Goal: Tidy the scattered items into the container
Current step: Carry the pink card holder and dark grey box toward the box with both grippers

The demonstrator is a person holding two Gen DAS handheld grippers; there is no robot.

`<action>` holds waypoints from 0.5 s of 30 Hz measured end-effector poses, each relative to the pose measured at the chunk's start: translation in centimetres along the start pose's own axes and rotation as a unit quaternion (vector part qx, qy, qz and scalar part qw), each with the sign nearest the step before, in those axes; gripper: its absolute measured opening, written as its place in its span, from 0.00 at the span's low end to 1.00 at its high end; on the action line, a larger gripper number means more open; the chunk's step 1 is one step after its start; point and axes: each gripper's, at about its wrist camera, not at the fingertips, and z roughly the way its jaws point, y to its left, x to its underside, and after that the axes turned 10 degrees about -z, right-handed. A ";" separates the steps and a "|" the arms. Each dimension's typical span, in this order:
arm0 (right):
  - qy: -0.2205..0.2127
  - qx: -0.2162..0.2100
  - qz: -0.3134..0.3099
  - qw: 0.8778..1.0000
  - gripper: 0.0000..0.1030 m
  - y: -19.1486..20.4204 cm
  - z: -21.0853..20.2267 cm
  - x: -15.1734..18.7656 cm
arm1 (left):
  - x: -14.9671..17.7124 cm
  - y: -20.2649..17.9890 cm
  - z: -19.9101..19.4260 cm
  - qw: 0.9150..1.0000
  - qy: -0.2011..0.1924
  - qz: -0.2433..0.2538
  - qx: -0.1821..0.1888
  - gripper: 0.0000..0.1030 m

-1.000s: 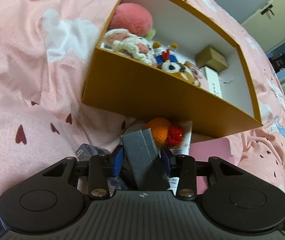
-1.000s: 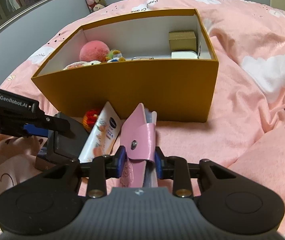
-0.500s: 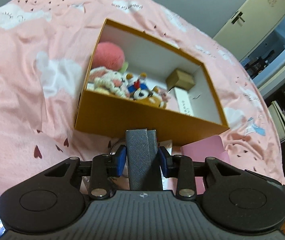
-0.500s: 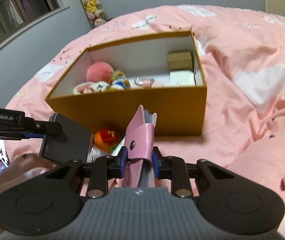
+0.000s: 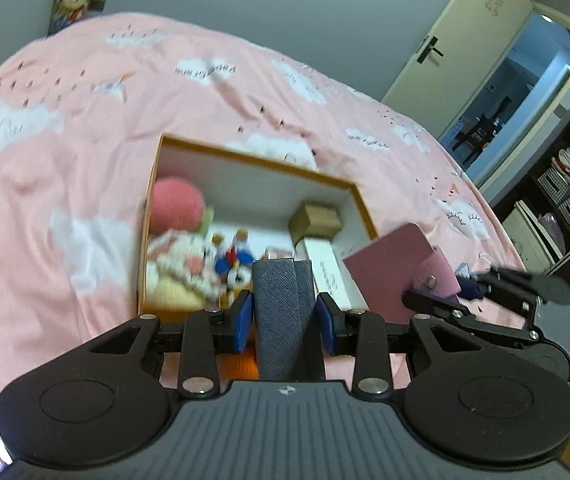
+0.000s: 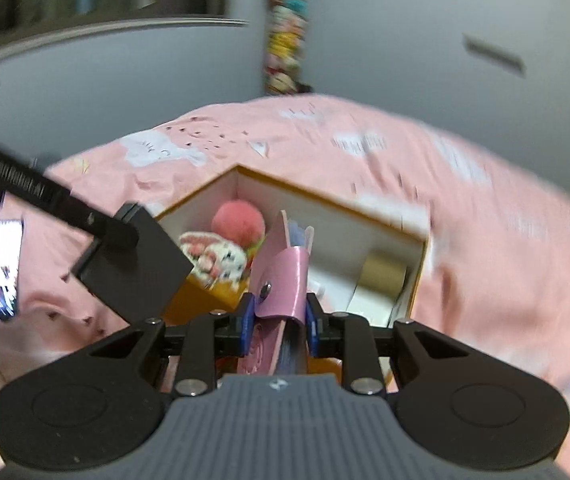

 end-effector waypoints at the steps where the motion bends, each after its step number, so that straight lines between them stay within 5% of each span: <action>1: -0.005 0.004 -0.035 0.999 0.27 0.0 0.4 -0.7 | -0.6 -0.3 0.2 1.000 0.000 0.008 -0.002 0.39; 6: -0.011 0.011 -0.180 0.984 0.27 -0.3 3.7 -2.8 | -3.5 -1.1 2.3 0.998 -0.005 0.050 -0.034 0.39; 15: 0.028 0.004 -0.380 0.925 0.27 -0.4 13.9 -2.4 | -6.9 0.2 6.7 0.996 0.024 0.065 -0.058 0.39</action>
